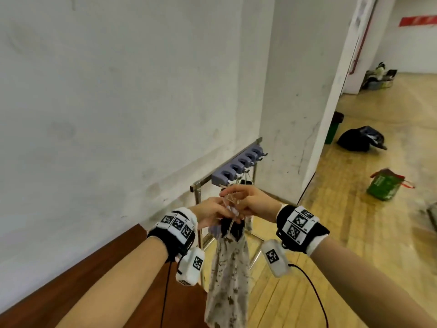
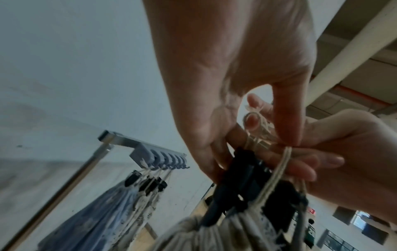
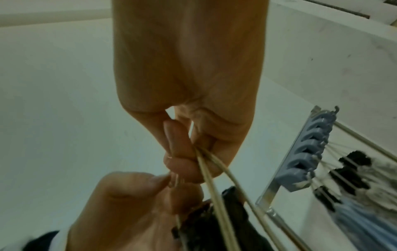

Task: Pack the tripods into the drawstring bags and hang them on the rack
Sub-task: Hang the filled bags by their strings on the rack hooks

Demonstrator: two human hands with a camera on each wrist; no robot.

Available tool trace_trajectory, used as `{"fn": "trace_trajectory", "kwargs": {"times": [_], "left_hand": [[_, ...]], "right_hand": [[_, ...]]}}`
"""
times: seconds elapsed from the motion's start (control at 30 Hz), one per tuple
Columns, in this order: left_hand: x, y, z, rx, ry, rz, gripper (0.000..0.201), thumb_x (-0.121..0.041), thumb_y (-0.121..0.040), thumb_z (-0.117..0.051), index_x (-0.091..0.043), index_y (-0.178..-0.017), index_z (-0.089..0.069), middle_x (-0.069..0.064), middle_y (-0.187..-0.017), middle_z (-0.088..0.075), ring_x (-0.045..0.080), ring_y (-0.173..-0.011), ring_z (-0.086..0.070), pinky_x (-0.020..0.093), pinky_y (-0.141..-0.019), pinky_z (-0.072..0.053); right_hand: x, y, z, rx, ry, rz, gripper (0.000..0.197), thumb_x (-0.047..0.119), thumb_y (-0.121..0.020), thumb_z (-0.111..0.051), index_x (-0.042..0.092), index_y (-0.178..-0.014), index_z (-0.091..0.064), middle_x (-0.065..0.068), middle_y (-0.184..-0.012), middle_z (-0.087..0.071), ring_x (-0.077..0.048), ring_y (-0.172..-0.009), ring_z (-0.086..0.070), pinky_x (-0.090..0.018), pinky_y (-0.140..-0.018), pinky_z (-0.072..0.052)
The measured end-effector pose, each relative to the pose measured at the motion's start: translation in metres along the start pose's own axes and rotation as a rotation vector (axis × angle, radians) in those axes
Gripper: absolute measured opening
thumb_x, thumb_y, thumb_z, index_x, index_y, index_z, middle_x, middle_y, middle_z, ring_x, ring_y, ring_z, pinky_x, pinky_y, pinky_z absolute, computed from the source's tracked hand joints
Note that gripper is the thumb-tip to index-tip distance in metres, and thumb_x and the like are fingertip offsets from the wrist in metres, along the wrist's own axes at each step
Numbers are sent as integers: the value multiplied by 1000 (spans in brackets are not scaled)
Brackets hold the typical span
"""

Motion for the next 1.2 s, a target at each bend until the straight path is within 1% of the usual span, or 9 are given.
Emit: {"fn": "trace_trajectory", "kwargs": {"times": [0.1,0.27,0.5,0.7,0.77,0.87,0.97,1.07,1.2], "left_hand": [[-4,-50,-39,114,-53,58,22,17,-86,-44,1,-91,-57,3,-73,-69,11,-70,-67,22,-68,-53],[-5,-129,-49,72,-218,130,19,4,-79,-63,-3,-97,-61,16,-99,-62,29,-98,-60,42,-97,-47],[-24,-233,-45,-5,-384,159,22,11,-80,-61,-10,-85,-55,10,-71,-67,12,-62,-63,18,-56,-47],[-36,-331,-21,-111,-463,105,26,7,-77,-68,-15,-80,-54,-8,-58,-69,12,-72,-64,23,-75,-46],[-37,-365,-10,-108,-449,101,25,7,-80,-65,-15,-79,-53,-11,-53,-66,6,-67,-62,18,-69,-47],[-31,-406,8,-113,-409,112,23,5,-81,-66,-14,-80,-54,-9,-55,-64,-1,-56,-59,15,-67,-47],[-29,-444,32,-128,-391,117,27,12,-80,-64,-12,-80,-51,3,-71,-62,1,-58,-62,15,-66,-50],[-32,-469,56,-230,-346,119,30,19,-82,-56,-9,-76,-47,7,-67,-55,5,-55,-62,10,-50,-46],[-35,-499,92,-389,-360,108,32,12,-80,-63,-14,-76,-45,1,-66,-55,8,-62,-55,11,-52,-43]], "right_hand": [[-23,0,52,32,9,-37,50,-20,-75,-41,8,-109,-65,-14,-87,-61,-14,-50,-43,-20,-41,-34],[-75,-8,142,-65,58,-153,36,-10,-83,-50,15,-105,-60,-7,-83,-58,-15,-56,-50,-29,-54,-44],[-135,-46,233,-129,279,-230,15,16,-92,-59,5,-90,-69,2,-64,-59,-5,-51,-56,-18,-54,-47],[-145,-112,303,-154,367,-168,13,7,-90,-59,-1,-93,-69,0,-62,-59,-8,-53,-54,-21,-56,-46],[-151,-139,319,-85,424,-150,12,2,-87,-58,-5,-86,-68,-1,-59,-56,-5,-47,-50,-21,-54,-44],[-167,-172,338,-5,470,-214,19,6,-88,-57,9,-71,-65,3,-55,-56,-3,-45,-49,-21,-54,-43],[-179,-214,362,34,557,-248,12,17,-89,-58,15,-80,-66,7,-63,-57,-4,-56,-51,-21,-59,-42],[-183,-258,380,44,594,-243,11,24,-90,-58,21,-81,-64,8,-71,-57,-8,-67,-51,-22,-64,-42],[-190,-315,394,4,559,-233,25,23,-90,-60,19,-65,-56,6,-62,-49,-9,-58,-43,-23,-59,-35]]}}
Point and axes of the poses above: each hand's wrist, its own y-axis away from the middle knuckle, its own z-axis out of the back of the hand, x = y × z, the point moved 7 cm from there along -y, towards the middle knuckle
